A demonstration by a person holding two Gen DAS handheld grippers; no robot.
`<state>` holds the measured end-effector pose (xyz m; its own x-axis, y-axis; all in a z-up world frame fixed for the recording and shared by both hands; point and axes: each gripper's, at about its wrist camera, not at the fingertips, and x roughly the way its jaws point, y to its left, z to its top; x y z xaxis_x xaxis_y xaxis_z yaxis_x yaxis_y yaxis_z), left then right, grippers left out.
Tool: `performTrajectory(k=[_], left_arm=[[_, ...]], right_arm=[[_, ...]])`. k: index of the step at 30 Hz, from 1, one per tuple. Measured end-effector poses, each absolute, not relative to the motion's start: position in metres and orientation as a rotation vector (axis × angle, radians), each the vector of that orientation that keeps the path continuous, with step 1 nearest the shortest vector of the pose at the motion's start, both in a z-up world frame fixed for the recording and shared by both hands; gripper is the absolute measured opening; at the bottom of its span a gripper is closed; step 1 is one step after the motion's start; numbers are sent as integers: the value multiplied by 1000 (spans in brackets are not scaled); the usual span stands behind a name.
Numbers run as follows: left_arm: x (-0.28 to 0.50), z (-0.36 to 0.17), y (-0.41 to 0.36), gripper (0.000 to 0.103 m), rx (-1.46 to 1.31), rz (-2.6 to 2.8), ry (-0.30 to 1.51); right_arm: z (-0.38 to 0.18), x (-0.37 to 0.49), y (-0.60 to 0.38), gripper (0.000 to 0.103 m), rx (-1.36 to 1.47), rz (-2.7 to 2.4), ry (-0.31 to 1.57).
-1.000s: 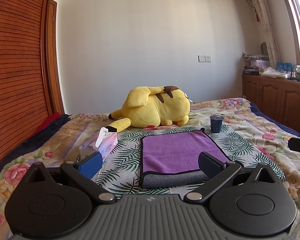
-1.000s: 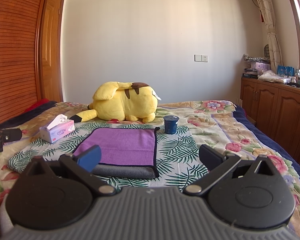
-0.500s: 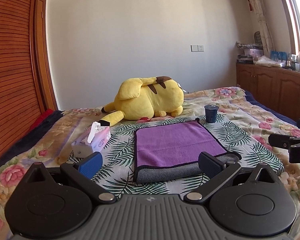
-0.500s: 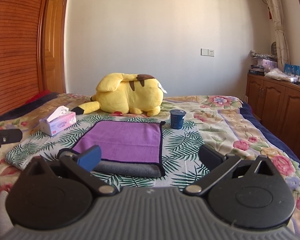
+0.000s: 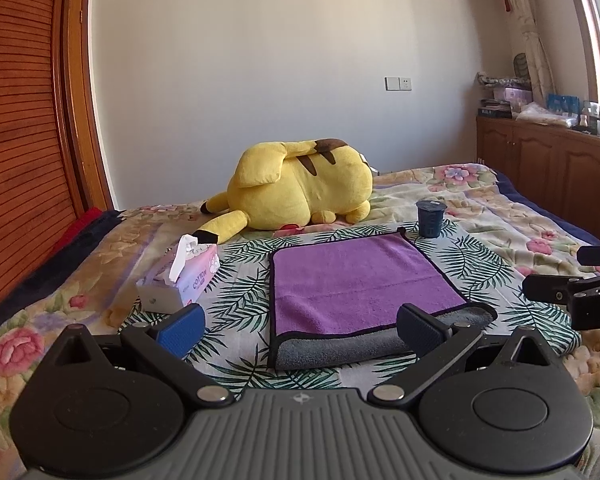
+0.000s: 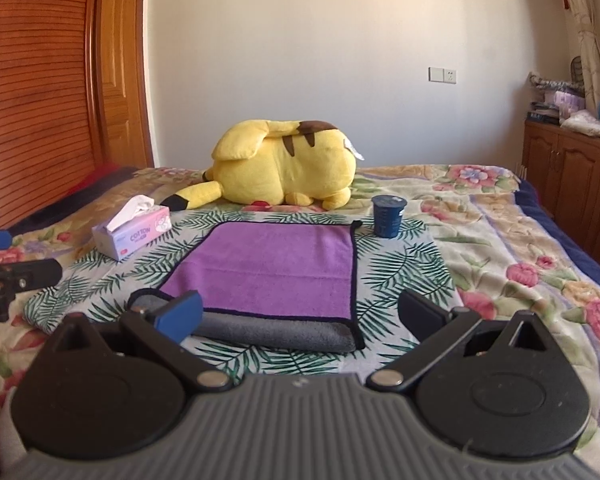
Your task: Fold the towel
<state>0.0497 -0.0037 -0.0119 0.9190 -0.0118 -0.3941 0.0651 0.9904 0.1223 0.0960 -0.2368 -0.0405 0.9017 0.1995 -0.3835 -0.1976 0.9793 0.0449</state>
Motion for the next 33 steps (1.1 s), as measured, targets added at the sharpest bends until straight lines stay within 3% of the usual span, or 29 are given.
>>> performTrajectory(k=[33], left_arm=[[156, -55, 16, 87, 158, -86, 568]], right_arm=[[-73, 184, -246, 103, -11, 292, 523]])
